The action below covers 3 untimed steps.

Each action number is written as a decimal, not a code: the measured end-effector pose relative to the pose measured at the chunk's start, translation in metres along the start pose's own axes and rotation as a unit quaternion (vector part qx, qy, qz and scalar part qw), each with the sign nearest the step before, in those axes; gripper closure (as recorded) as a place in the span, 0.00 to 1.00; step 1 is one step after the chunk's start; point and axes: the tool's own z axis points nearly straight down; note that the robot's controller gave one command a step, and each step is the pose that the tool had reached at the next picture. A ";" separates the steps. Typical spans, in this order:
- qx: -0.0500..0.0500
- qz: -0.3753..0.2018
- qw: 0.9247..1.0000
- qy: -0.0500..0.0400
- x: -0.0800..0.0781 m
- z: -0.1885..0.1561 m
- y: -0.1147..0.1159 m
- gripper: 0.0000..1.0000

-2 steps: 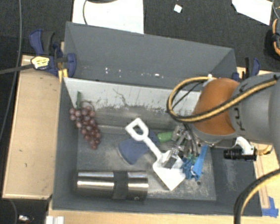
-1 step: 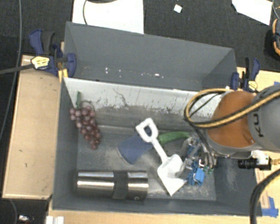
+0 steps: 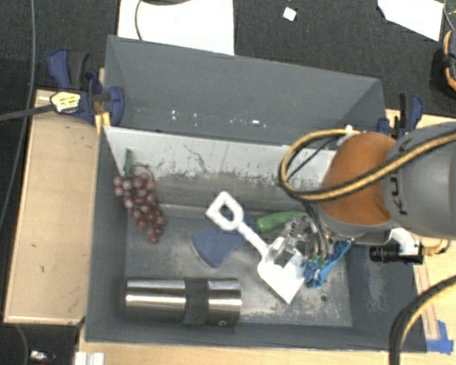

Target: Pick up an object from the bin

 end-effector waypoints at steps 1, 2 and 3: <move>0.000 0.000 1.000 0.000 0.000 0.000 0.000 1.00; 0.000 0.000 1.000 -0.001 0.000 -0.010 0.000 1.00; 0.001 -0.002 1.000 0.003 0.001 -0.055 0.000 1.00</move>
Offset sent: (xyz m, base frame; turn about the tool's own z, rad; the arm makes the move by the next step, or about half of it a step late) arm -0.0001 -0.0001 0.0158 -0.0002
